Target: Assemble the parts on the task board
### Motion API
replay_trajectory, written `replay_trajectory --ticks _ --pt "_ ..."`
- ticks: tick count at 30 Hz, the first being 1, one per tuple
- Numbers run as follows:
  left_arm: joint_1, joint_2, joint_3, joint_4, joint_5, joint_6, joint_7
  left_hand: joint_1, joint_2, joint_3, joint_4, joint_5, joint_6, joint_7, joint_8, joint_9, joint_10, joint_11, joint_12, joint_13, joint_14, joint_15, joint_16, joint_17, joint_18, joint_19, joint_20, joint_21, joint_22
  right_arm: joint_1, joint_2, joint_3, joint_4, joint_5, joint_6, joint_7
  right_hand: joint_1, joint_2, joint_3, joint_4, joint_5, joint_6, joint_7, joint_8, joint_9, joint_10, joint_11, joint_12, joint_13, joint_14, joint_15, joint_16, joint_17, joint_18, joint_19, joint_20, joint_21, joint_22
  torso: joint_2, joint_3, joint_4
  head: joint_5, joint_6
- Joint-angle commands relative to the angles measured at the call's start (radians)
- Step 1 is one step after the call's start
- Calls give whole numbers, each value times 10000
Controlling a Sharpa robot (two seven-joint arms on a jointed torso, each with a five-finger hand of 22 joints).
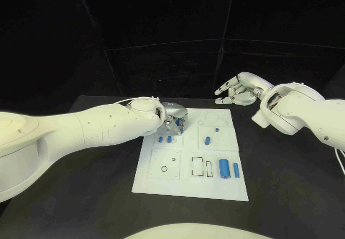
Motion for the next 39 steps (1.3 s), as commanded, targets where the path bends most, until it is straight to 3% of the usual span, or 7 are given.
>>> replay_trajectory --ticks 1,8,14,21,27,31,39 --pt "-58 26 -28 -44 -134 182 -110 -4 -10 120 -5 18 128 -7 -57 -16 121 -7 -58 4 204 -72 17 -24 -170 76 -13 103 55 23 10 6 25 -20 -57 86 47 52 30 1 35 31 34 23 -13 -45 14 -14 1 208 -53 -59 2 82 -67 5 -32 -6 -3 0 3 -12 5" --pt "-78 -26 -23 -13 -138 -368 14 -63 12 798 -185 8 477 -46 -103 -36 572 -95 -237 36 199 -137 48 -121 -223 124 -69 394 393 23 11 6 25 -20 -67 103 47 52 30 1 35 31 34 23 -13 -45 14 -14 1 208 -53 -59 2 82 -67 5 -32 -6 -4 -6 6 -19 15" --pt "-80 -224 25 230 29 -841 161 -335 -224 1481 -393 10 618 -12 -253 -84 774 -91 -537 38 188 -133 75 -226 -241 127 -82 528 574 23 9 6 0 -20 -69 110 47 52 30 1 35 31 34 23 -13 -45 14 -14 1 208 -53 -59 2 82 -67 5 -32 -6 -11 0 26 -26 39" --pt "-80 -498 420 614 448 -1129 251 -569 -409 2015 -566 11 685 24 -375 -116 883 -64 -754 44 174 -112 82 -334 -254 129 -69 600 683 23 15 6 -32 -20 -61 116 35 60 31 17 41 42 33 28 -11 -25 13 -4 3 213 -53 -57 10 82 -66 4 -36 -9 -8 0 32 -16 71" --pt "-73 -983 775 1159 683 -1043 211 -792 -575 2441 -717 8 752 42 -467 -135 984 -50 -916 57 161 -102 96 -411 -253 117 -55 619 737 23 3 6 -49 -20 -48 108 35 60 31 17 41 42 33 28 -11 -25 13 -4 3 213 -53 -57 10 82 -66 4 -36 -9 -14 8 50 17 99" --pt "-65 -1326 853 1434 761 -861 121 -848 -616 2513 -745 8 771 40 -481 -136 1012 -52 -943 61 157 -103 97 -431 -253 116 -53 624 749 23 -10 6 -52 -20 -41 98 35 60 31 17 41 42 33 28 -11 -25 13 -4 3 213 -53 -57 10 82 -66 4 -36 -9 -7 8 21 84 121" --pt "-66 -1857 882 1593 802 -518 -36 -965 -691 2581 -765 6 800 35 -501 -137 1054 -55 -979 68 151 -103 97 -462 -256 115 -51 638 775 23 -36 6 -50 -20 -38 84 35 60 31 17 41 42 33 28 -11 -25 13 -4 3 213 -53 -57 10 82 -66 4 -36 -9 -9 3 12 104 117"
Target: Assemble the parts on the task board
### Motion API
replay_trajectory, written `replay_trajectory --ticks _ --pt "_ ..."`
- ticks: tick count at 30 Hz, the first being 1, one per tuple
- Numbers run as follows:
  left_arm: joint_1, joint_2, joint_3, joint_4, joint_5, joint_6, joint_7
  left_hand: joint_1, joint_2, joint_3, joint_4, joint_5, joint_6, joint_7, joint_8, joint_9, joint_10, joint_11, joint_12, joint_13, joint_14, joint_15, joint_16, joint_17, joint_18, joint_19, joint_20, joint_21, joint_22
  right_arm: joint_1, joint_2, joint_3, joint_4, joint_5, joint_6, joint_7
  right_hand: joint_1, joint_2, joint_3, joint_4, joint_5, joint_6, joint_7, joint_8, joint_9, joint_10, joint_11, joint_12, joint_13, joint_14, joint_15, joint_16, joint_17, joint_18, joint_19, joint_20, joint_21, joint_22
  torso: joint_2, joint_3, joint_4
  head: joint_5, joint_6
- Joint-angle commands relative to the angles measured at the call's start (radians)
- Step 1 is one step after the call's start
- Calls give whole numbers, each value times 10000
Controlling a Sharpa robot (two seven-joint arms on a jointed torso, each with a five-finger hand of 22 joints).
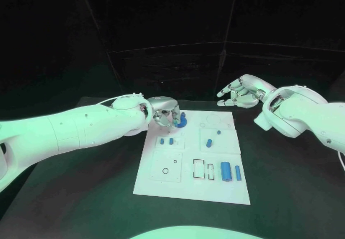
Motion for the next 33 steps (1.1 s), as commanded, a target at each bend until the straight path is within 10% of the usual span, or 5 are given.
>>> replay_trajectory --ticks 1,33 --pt "13 -120 11 32 179 302 -123 -131 -26 72 18 27 68 14 -39 8 96 15 -48 3 148 -31 60 -12 -161 41 24 62 16 23 -13 6 9 -19 -40 61 35 60 32 18 41 43 33 29 -11 -26 13 -4 1 214 -54 -57 9 83 -67 4 -36 -9 3 -4 -14 1 1" --pt "-184 -55 -59 -536 345 1065 -251 -369 -154 153 13 25 33 16 -125 -14 69 32 -173 -6 133 -18 55 -80 -158 21 34 38 18 22 -15 6 26 -19 -38 54 35 60 32 18 41 43 33 29 -11 -26 13 -4 1 214 -54 -57 9 83 -67 4 -36 -9 13 -5 -30 5 -41"
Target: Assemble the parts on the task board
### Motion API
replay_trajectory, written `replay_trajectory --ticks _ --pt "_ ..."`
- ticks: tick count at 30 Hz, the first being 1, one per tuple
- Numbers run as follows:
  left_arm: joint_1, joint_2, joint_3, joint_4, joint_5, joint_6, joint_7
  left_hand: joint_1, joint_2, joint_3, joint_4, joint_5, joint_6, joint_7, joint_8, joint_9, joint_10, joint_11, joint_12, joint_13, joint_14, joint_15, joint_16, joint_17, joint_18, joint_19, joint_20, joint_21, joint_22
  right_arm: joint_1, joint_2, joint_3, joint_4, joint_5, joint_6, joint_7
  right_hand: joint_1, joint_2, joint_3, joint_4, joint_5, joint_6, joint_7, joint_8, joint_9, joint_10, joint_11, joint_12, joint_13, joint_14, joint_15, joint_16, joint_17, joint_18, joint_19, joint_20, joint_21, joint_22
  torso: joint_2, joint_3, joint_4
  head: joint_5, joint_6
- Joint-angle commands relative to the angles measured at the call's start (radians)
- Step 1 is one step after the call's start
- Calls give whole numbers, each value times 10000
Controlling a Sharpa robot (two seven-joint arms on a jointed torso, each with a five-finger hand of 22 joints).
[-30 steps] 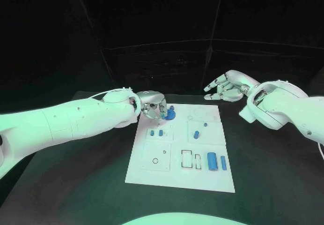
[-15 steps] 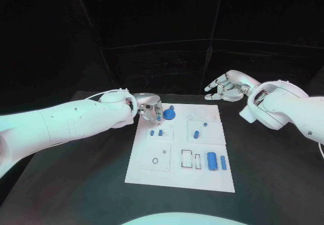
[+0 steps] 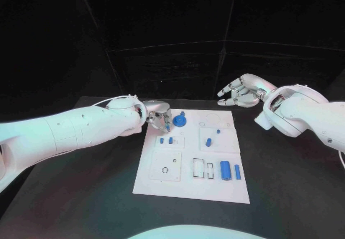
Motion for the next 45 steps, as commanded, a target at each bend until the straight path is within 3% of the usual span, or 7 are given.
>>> replay_trajectory --ticks 1,14,34,45 --pt "4 39 -12 -16 61 233 -37 -93 -14 76 -10 26 32 17 -59 -14 19 13 -51 -5 133 -18 54 -22 -168 21 34 38 11 22 6 6 18 -19 -37 59 35 60 33 18 41 43 34 29 -11 -26 13 -4 0 214 -54 -57 9 83 -67 4 -36 -10 -3 -5 2 -2 -11" --pt "-27 126 -53 -50 62 227 -19 -102 -15 80 -10 25 33 17 -61 -14 21 14 -54 -4 131 -17 52 -29 -168 20 34 36 11 22 26 6 8 -19 -25 67 35 60 33 18 41 43 34 29 -11 -26 13 -4 0 214 -54 -57 9 83 -67 4 -36 -10 -4 0 13 -60 -12" --pt "-31 192 -62 -97 60 344 -95 -198 -80 105 -20 22 -9 30 -117 -31 -19 34 -127 -13 121 -4 46 -70 -162 0 43 4 -6 22 43 6 7 -20 -18 65 35 60 33 18 41 43 34 29 -11 -26 13 -4 0 214 -54 -57 9 83 -67 4 -36 -10 -5 2 4 -37 -74" --pt "-30 213 -78 -136 60 427 -178 -382 -214 216 -51 22 -370 153 -413 -160 -191 145 -347 -44 95 80 35 -170 -166 -23 105 -24 5 22 39 6 15 -20 -17 53 38 50 37 32 46 49 29 28 -13 -37 7 -73 -77 218 -59 -89 -14 85 -65 0 -50 -20 -7 -1 6 -51 -79"
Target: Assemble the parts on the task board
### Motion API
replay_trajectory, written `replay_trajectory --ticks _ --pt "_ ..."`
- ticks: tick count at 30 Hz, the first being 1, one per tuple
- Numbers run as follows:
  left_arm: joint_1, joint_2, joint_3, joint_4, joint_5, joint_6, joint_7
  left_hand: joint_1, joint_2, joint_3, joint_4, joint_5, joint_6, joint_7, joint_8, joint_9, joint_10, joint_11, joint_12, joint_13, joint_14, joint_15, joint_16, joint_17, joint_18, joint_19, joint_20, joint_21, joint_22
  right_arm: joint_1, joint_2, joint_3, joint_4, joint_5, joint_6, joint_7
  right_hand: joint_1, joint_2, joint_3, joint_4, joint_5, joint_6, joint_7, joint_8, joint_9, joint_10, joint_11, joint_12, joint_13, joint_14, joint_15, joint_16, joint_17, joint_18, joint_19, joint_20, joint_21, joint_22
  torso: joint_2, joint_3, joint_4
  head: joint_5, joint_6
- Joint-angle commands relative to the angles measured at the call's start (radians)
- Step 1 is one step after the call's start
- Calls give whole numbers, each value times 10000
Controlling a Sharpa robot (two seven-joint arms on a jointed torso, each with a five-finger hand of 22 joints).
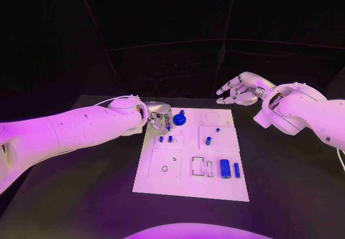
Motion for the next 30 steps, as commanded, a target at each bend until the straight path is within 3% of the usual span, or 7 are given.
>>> replay_trajectory --ticks 1,25,30 --pt "10 16 2 -19 31 151 -107 -134 -34 74 -10 23 -93 23 -83 -33 -94 39 -85 -23 95 88 37 -20 -172 7 81 -25 10 22 3 6 19 -19 -21 52 38 50 38 32 46 49 29 28 -13 -37 7 -32 -8 218 -59 -30 -14 85 -65 0 -50 -9 1 -8 -1 -7 3" --pt "10 -16 -1 -26 31 140 -139 -278 -180 232 -73 22 -334 128 -243 -152 -627 197 -272 -54 62 217 43 -121 -147 -59 197 -161 -71 22 -17 6 11 -32 -25 25 38 40 36 37 39 39 30 21 -16 -74 8 -101 -73 215 -59 -55 -38 91 -80 -1 -69 -34 2 -7 8 -11 -4" --pt "12 -191 5 34 62 -78 -126 -318 -318 243 -160 18 -1141 229 -265 -236 -1226 323 -272 -71 42 310 49 -184 -21 -298 281 -758 -595 22 -37 5 -108 -140 52 -37 163 28 215 121 -6 -102 63 -61 -26 -1589 25 -3079 -2628 60 -40 -687 -656 212 -422 -2 -473 -566 -7 -17 16 -51 13"
